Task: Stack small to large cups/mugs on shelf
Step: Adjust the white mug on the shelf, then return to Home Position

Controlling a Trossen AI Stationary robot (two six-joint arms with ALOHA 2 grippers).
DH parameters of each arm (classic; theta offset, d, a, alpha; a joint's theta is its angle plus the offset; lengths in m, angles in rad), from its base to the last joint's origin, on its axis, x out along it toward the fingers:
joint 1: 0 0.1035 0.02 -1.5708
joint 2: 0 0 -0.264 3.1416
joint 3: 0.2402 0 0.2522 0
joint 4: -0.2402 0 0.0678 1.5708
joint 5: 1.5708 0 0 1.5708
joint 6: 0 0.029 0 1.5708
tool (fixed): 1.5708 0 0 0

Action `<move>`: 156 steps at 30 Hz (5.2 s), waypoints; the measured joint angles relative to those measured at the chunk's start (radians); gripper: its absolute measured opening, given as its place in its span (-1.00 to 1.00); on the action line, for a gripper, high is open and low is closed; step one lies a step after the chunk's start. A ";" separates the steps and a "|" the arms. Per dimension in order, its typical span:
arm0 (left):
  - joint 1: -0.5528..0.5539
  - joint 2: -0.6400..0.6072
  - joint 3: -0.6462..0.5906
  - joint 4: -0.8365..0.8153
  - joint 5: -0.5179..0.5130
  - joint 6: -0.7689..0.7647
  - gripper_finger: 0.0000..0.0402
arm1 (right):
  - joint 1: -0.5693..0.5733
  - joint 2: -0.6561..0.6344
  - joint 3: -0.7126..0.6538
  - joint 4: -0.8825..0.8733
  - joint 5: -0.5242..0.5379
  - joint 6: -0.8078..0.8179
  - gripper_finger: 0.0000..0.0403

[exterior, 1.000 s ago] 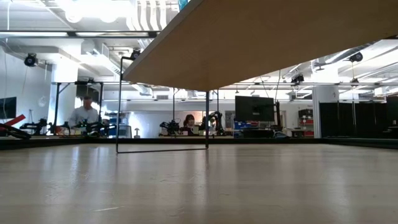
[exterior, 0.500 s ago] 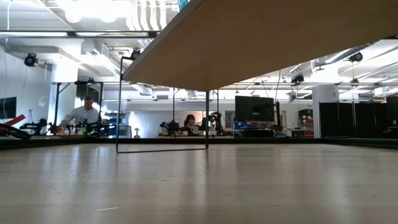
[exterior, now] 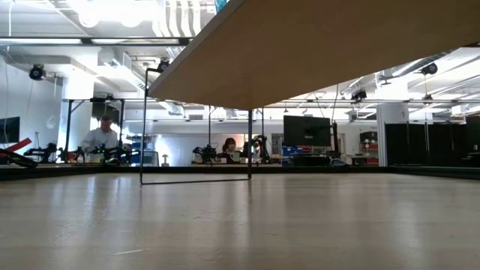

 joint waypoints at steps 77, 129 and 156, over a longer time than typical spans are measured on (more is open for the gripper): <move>0.009 -0.784 -0.683 0.088 -0.352 0.092 -0.52 | -0.276 -0.768 -0.622 0.611 -0.116 -0.588 -0.96; 0.009 -1.708 -1.653 0.577 -0.239 0.334 -0.52 | -0.420 -1.361 -1.435 1.074 -0.092 -0.299 -0.96; 0.010 -1.705 -1.817 0.714 -0.184 0.292 -0.52 | -0.419 -1.385 -1.434 0.988 -0.052 -0.372 -0.96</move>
